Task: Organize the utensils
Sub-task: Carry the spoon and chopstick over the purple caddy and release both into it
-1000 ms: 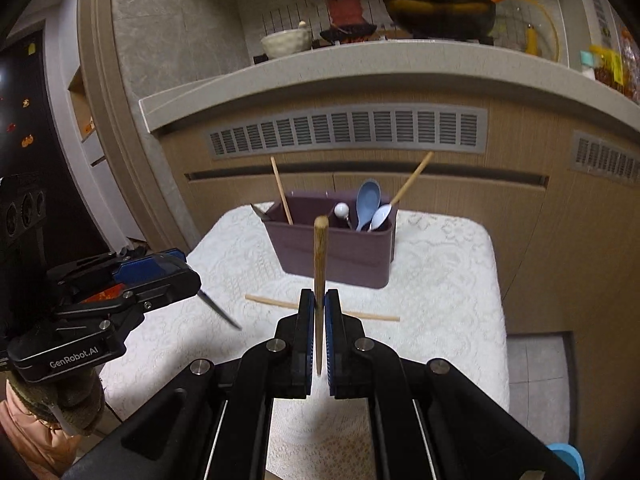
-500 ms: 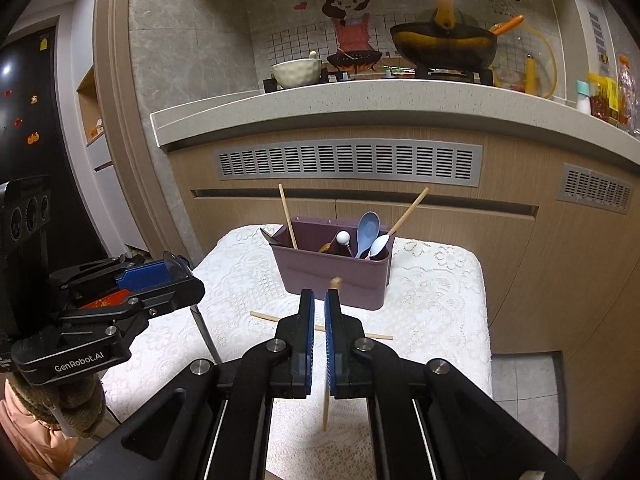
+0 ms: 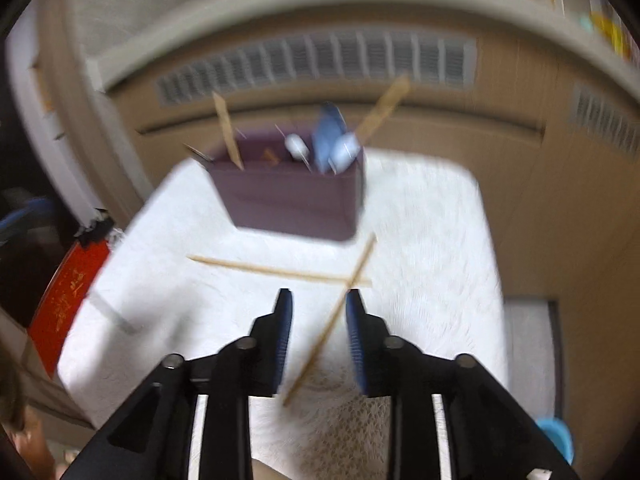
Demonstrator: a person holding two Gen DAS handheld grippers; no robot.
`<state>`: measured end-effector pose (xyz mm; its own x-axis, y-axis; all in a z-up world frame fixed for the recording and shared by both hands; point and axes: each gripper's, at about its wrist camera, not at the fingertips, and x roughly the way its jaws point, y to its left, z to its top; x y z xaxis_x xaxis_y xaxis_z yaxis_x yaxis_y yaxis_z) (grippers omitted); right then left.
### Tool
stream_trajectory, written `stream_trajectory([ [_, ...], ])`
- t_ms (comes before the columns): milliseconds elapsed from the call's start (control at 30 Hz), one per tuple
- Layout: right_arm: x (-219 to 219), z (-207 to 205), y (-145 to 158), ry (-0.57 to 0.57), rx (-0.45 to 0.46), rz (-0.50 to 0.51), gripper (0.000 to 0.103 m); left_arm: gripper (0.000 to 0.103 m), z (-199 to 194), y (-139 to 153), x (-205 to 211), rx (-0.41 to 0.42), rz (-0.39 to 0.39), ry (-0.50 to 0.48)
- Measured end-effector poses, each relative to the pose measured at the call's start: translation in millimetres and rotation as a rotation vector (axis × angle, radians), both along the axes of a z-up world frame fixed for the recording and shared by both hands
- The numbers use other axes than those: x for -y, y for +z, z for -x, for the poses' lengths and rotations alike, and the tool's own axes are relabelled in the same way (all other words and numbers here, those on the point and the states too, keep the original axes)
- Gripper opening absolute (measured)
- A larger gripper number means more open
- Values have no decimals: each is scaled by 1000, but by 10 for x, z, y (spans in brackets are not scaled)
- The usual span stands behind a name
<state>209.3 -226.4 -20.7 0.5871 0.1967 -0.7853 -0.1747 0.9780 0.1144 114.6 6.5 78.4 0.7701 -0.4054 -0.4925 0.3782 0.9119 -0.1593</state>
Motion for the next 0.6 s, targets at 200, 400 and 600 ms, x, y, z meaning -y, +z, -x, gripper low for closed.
stream_trajectory([
  [200,-92,-623,-508,-144,-103,44,27,33,-102,-105,-146,-18,14,17],
  [400,-279,-890,-706,-182,-118,135,27,33,-140,-135,-212,-30,21,21],
  [600,-204,-704,-624,-95,-127,65,6,33,-111,-151,-212,-36,20,17],
])
